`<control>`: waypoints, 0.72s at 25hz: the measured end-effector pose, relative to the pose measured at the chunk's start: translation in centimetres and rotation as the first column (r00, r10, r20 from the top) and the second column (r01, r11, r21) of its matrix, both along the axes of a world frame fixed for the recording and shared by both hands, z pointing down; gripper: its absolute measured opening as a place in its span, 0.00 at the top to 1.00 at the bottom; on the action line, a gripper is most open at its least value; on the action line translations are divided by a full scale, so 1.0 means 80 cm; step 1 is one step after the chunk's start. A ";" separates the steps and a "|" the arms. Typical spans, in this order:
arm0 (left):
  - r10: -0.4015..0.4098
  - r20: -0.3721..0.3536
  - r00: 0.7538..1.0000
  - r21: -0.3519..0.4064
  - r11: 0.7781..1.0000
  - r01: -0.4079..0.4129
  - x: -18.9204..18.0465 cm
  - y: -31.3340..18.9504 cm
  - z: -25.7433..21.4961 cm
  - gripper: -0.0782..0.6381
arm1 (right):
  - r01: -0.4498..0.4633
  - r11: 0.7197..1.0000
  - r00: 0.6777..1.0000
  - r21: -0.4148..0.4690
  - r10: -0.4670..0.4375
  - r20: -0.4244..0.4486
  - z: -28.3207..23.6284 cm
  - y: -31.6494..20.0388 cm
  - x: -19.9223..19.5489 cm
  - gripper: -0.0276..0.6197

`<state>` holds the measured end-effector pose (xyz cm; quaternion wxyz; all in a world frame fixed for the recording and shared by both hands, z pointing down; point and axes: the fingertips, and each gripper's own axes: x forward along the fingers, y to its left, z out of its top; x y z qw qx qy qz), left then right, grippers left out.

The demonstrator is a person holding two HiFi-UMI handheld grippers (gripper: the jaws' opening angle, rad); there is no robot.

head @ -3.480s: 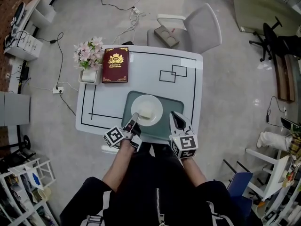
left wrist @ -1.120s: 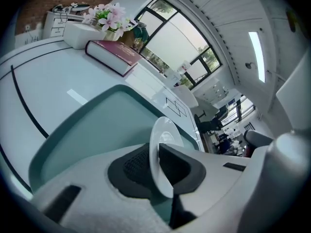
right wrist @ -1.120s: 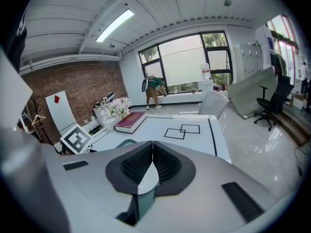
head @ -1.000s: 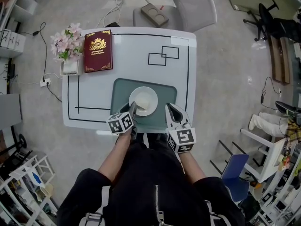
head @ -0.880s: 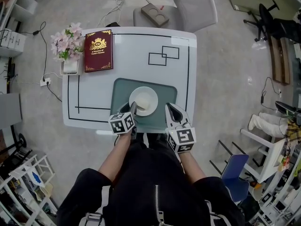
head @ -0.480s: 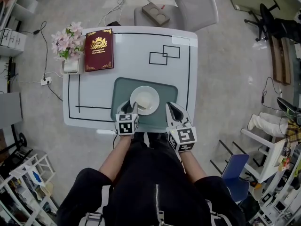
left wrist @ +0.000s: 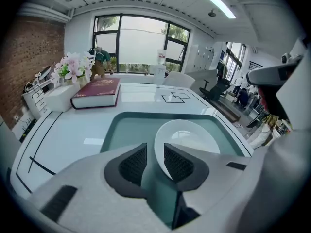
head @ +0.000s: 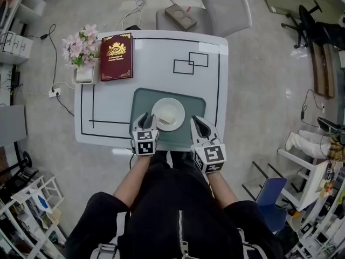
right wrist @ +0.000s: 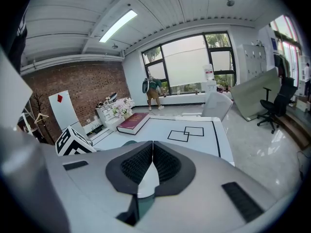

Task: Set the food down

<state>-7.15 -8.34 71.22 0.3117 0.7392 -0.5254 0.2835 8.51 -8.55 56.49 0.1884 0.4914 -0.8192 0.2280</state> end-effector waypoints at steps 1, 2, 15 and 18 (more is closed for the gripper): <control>-0.003 -0.001 1.000 0.011 1.000 0.003 -0.002 -0.001 -0.005 0.74 | 0.004 1.000 1.000 0.002 -0.004 0.000 -0.001 0.000 -0.002 0.94; -0.006 -0.002 1.000 0.022 1.000 0.006 -0.004 -0.003 -0.009 0.74 | 0.007 1.000 1.000 0.003 -0.007 0.001 -0.001 0.000 -0.004 0.94; 0.074 -0.032 0.997 0.147 0.987 -0.069 0.000 -0.002 -0.072 0.88 | 0.036 0.999 0.999 0.028 -0.037 0.012 -0.013 0.004 -0.021 0.94; 0.102 -0.053 0.993 0.173 0.981 -0.091 0.007 -0.002 -0.087 0.88 | 0.039 0.999 0.999 0.033 -0.040 0.014 -0.016 0.005 -0.023 0.94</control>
